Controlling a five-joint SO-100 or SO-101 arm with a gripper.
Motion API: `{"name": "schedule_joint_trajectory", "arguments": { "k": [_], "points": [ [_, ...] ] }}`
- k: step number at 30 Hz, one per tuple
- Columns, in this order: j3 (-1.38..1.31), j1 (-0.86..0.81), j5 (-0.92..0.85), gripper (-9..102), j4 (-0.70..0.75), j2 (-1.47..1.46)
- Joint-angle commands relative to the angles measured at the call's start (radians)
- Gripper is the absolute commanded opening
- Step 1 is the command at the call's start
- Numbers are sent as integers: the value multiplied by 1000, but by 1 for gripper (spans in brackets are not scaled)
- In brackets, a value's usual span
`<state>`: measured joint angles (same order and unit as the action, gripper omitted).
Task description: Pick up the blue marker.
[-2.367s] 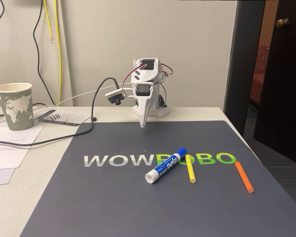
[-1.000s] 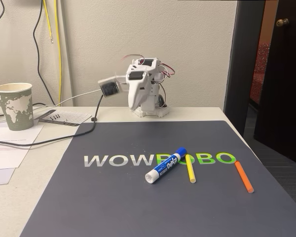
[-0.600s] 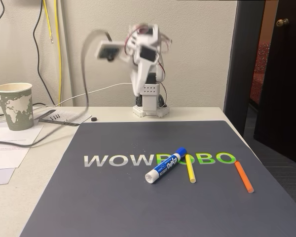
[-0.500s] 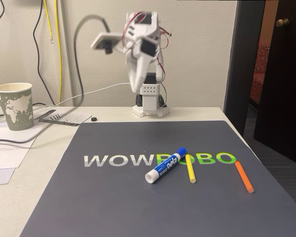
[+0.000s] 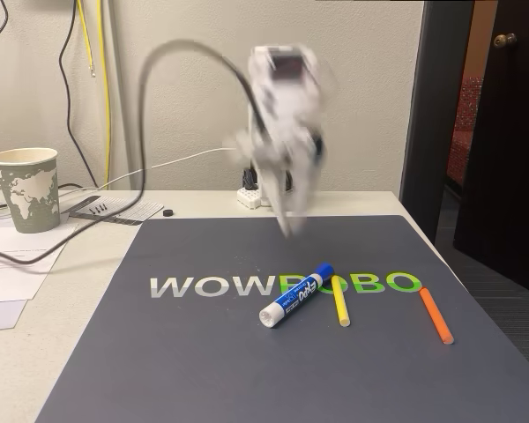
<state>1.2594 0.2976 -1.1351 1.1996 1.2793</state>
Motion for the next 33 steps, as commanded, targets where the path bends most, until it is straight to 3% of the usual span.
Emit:
{"name": "schedule_joint_trajectory", "arguments": {
  "k": [1,12,33],
  "points": [
    [-32,2,-71,14,-29,-31],
    [-32,-28,-156,30,-63,-132],
    [-32,-54,-199,33,-124,-204]
  ]
}}
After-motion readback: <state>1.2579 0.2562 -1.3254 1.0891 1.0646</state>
